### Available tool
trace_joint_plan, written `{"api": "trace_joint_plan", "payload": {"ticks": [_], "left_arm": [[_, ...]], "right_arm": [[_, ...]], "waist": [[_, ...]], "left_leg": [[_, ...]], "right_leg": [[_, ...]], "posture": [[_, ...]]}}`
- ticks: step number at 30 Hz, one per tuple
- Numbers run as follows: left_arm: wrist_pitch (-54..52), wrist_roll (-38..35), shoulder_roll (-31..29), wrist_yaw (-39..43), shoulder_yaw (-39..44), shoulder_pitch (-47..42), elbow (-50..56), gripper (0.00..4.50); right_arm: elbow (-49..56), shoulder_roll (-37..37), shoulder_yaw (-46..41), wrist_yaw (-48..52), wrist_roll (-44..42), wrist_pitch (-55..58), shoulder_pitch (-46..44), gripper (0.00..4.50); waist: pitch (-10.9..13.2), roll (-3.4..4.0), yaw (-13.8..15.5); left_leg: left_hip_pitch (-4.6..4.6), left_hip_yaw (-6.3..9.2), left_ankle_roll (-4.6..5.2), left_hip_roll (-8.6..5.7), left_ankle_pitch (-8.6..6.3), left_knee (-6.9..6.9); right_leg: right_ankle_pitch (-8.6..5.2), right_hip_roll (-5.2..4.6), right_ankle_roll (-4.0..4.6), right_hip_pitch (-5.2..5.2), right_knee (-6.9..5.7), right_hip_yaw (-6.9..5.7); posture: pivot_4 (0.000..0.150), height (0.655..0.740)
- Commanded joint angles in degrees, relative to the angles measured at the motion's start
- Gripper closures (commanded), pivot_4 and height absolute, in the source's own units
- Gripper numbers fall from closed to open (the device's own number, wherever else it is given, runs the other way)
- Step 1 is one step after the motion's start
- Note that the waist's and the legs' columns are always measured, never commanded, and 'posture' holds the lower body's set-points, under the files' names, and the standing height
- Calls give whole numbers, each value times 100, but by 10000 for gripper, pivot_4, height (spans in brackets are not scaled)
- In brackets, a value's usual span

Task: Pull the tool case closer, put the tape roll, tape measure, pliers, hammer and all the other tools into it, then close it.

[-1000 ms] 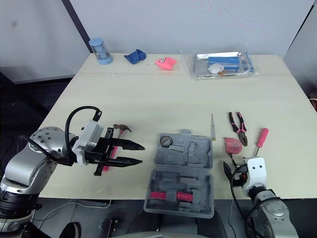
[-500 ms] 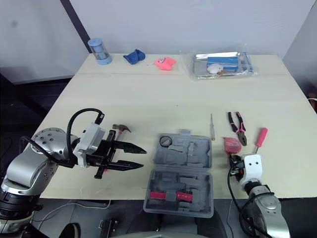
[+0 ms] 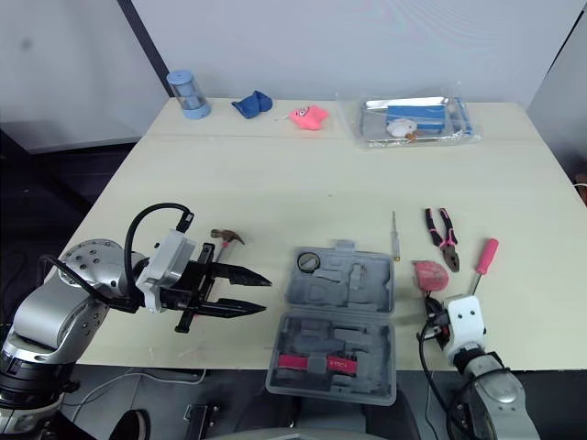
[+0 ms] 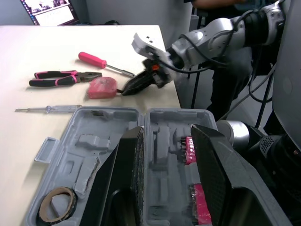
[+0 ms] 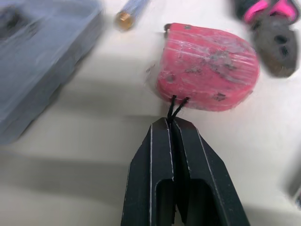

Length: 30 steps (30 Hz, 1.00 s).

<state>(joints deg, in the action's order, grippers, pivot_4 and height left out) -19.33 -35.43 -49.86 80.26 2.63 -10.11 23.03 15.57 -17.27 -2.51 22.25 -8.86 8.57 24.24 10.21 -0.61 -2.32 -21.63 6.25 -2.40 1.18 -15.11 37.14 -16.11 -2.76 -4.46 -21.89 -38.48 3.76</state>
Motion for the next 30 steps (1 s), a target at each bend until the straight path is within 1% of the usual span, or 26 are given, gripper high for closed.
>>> {"api": "trace_joint_plan", "payload": {"ticks": [1,10,16,17,19,21,22,23,24,26,27,29,30], "left_arm": [[34,-154,-20,44,61,9,180,28089],[-1,-261,-49,138,30,-1,239,28089],[69,-177,-26,83,29,-13,176,28089],[74,-157,-29,69,28,-12,160,28089],[89,-107,-43,41,25,-2,134,28089],[53,-100,-66,33,34,19,123,28089],[66,-73,-74,31,43,31,115,28089],[77,-54,-80,32,49,37,107,28089],[73,-47,-102,45,59,46,100,28089],[77,-44,-121,61,70,53,92,23292],[52,-67,-156,102,76,67,92,21031],[56,-74,-205,178,77,76,82,13578],[57,-78,-231,217,73,78,74,8195]], "right_arm": [[218,-127,161,194,47,14,315,43926],[475,-411,226,629,-165,-22,879,43926],[237,-517,198,931,-308,-221,986,43926],[162,-516,184,1010,-364,-307,1013,38807],[42,-573,161,1215,-427,-529,1099,31470],[0,-694,113,1494,-528,-711,1222,22241],[-36,-841,10,1726,-596,-876,1337,19139],[-65,-946,-61,1888,-647,-996,1414,17196],[-99,-1064,-192,2045,-723,-1101,1486,12789],[-172,-1259,-359,2314,-902,-1249,1563,4545],[-377,-1504,-612,2623,-1021,-1475,1539,390],[-750,-1922,-1037,3118,-1237,-1754,1341,0],[-892,-2097,-1177,3321,-1335,-1832,1195,0]], "waist": [[0,0,-10],[0,-1,-1],[0,-1,-1],[0,-1,0],[0,-1,1],[-1,-2,11],[-1,-2,13],[-1,-2,19],[-1,-1,21],[0,-2,23],[-1,-5,20],[2,0,5],[3,-1,-7]], "left_leg": [[0,0,0,0,0,0],[0,1,0,1,0,0],[0,0,0,1,0,0],[0,1,0,1,0,0],[-1,1,0,1,0,0],[-1,0,0,1,0,0],[-1,-1,0,0,0,1],[-2,-1,0,0,0,1],[-2,0,0,0,0,1],[-2,-1,0,0,0,1],[-2,-1,0,0,0,1],[-2,-2,0,0,0,4],[0,-13,0,0,0,5]], "right_leg": [[0,0,0,0,0,0],[-1,0,1,0,1,-1],[-1,0,0,0,1,0],[-1,0,1,0,1,-1],[-1,0,1,0,1,-1],[-1,0,0,2,4,-1],[0,-1,0,3,4,-1],[0,-1,0,3,5,-1],[-1,-1,0,4,7,-1],[-1,-2,-1,5,10,-1],[0,-2,-1,6,12,-1],[0,-2,-2,9,16,0],[1,-3,-3,11,20,8]], "posture": [[1500,7400],[1500,7400],[1500,7400],[1500,7400],[1500,7400],[1500,7400],[1500,7400],[1500,7400],[1500,7400],[1500,7400],[1500,7400],[1500,7400],[1500,7400]]}}
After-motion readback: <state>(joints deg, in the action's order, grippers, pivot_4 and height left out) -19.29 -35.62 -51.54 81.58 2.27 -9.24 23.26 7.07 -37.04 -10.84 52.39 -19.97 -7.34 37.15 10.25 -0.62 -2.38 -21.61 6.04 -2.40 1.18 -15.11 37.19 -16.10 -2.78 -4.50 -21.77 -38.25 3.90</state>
